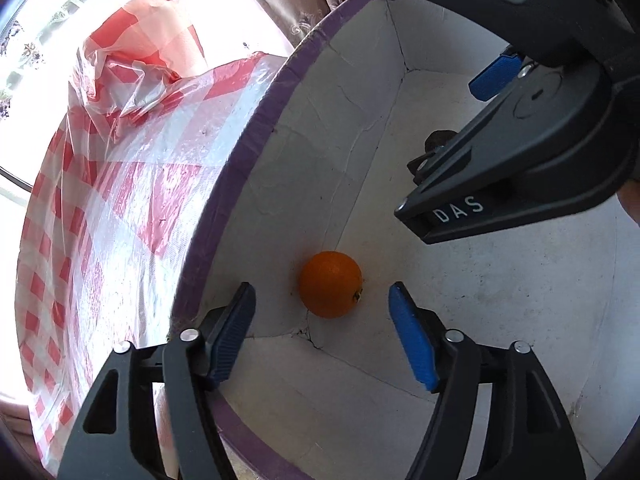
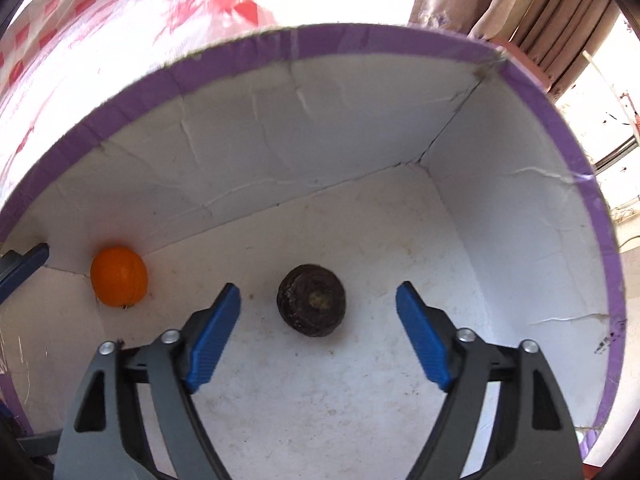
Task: Organize fruits
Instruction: 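Carry both fruits into the white box and open both grippers to release them, then withdraw both grippers from the box back toward the fruit pile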
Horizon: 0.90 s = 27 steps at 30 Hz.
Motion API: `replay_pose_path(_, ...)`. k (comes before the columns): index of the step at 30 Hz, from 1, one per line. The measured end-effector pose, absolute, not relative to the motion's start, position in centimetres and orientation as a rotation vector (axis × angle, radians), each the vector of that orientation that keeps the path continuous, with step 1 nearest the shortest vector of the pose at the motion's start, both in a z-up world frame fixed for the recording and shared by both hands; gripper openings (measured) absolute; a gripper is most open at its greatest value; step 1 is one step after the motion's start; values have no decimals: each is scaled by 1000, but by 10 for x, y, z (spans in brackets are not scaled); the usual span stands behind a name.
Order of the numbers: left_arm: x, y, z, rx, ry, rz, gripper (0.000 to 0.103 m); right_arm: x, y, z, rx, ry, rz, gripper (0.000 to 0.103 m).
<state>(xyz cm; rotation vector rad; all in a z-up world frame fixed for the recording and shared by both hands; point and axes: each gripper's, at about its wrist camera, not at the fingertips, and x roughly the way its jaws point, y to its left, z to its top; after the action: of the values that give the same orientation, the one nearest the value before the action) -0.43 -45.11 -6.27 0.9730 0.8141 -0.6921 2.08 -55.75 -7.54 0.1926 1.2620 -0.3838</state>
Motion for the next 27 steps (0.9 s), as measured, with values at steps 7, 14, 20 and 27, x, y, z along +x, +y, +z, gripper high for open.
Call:
replay_pose_path(7,-11,-440,-33,866,721,-729,87,5,-560,-40,242,1148,-448,86)
replay_pose_path(14,-6,-405,13,637,592,-693,88,-21,-569,-6,226,953,-521,86)
replay_pose_path(20,-1,-371,34,527,617,-652,88,-46,-547,35,225,834,-535,95)
replay_pose_path(27,8,-325,43,424,652,-563,89,-63,-502,69,164,678,-595,101)
